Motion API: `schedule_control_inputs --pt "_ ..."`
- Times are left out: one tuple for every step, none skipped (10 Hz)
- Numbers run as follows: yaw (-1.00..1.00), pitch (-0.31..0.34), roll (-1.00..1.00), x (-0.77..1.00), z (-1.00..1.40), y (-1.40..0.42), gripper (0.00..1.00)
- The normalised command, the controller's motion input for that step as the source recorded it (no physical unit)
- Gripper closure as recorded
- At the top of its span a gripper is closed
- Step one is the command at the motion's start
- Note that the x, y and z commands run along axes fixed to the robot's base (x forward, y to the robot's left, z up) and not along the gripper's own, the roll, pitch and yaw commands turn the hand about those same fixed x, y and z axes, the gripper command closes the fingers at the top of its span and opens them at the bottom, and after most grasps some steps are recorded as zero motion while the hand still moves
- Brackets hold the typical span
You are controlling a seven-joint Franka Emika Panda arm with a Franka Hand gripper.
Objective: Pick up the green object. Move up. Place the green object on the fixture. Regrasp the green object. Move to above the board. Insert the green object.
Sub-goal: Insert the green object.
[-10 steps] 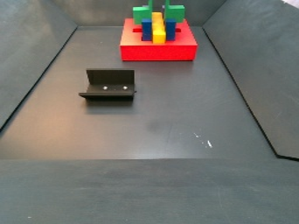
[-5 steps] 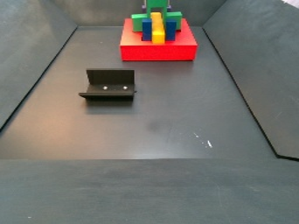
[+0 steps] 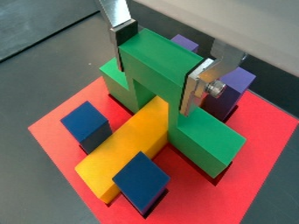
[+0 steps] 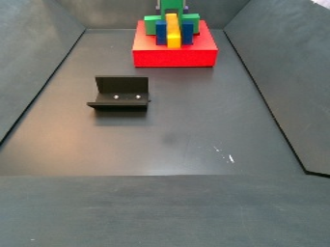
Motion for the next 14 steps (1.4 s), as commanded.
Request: schedule_control_inputs --pt "0.0 0.0 0.0 0.0 -0.09 0.0 1.0" --pt "0.0 0.0 0.0 -0.05 -0.18 0.03 1.0" --pt "-0.03 -0.02 0.0 -0.36 -0.11 0.13 1.0" --pt "-0.04 -0.009 0.0 -0.31 -0.07 0.06 1.0" --pt "0.0 -0.011 -0.01 -0.16 -0.03 0.0 1.0" --pt "0.0 -0.003 -0.01 -0.05 -0.05 0.0 1.0" --pt "0.0 -0.019 -0.05 0.0 -0.18 -0.13 1.0" --pt "0.0 -0.014 -0.11 0.2 -0.21 -0.21 1.0" --pt "0.0 0.0 -0.13 0.28 -0.15 -0.17 1.0" --pt "0.0 0.0 -0.03 0.12 -0.12 -0.08 1.0" --pt "0.0 0.0 0.0 0.04 -0.09 -0.06 1.0" --pt "0.0 0.0 0.0 0.0 -0.14 0.0 1.0" --pt "0.0 -0.02 -0.01 0.0 -0.63 0.0 1.0" --pt "0.0 -0.049 0.0 0.0 -0.95 0.0 1.0"
